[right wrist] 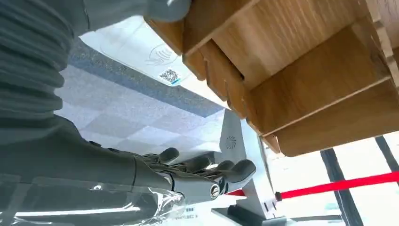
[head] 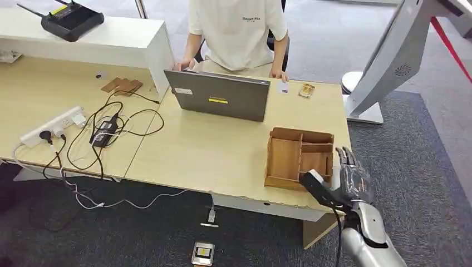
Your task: Pass the card to the sensor for recognition and then transmit it.
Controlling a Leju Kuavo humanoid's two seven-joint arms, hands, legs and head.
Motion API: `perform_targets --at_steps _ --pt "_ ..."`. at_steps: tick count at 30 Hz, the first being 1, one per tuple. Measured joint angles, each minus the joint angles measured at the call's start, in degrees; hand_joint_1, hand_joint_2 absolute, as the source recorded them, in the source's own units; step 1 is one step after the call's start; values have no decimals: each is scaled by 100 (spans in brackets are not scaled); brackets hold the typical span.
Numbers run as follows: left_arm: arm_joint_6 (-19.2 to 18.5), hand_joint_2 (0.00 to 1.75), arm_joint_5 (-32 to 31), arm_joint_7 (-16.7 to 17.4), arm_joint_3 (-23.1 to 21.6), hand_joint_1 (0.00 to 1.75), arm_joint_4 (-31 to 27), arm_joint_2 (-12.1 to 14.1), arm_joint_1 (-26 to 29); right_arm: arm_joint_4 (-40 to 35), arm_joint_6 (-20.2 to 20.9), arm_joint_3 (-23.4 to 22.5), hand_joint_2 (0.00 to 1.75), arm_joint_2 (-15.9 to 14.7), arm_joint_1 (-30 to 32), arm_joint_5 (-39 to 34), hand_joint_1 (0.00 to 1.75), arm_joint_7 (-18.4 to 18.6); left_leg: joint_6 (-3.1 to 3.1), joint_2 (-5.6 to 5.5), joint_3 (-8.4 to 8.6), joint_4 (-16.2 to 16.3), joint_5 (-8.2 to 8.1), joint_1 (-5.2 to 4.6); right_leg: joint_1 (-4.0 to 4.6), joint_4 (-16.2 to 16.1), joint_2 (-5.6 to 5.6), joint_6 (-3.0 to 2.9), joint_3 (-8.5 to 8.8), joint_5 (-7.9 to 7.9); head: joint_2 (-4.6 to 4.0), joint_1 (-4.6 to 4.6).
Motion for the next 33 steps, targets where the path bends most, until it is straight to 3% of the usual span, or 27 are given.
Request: perform_targets --at_steps 14,22,33 --pt "0 175 -83 57 -35 0 0 9 1 9 -46 -57 175 -7 -45 -85 0 -61 0 0 0 0 0 0 0 0 0 0 -1 0 0 0" --pt "4 175 -39 -41 -37 0 0 7 9 -677 -26 -334 175 -236 66 -149 0 231 1 -1 -3 2 0 -1 -1 -1 0 1 -4 1 0 -2" --pt "4 175 33 -72 -35 0 0 -11 18 -1995 957 -767 175 -667 379 -146 0 671 4 5 -3 1 -3 -1 -2 -1 1 1 -5 0 0 0"
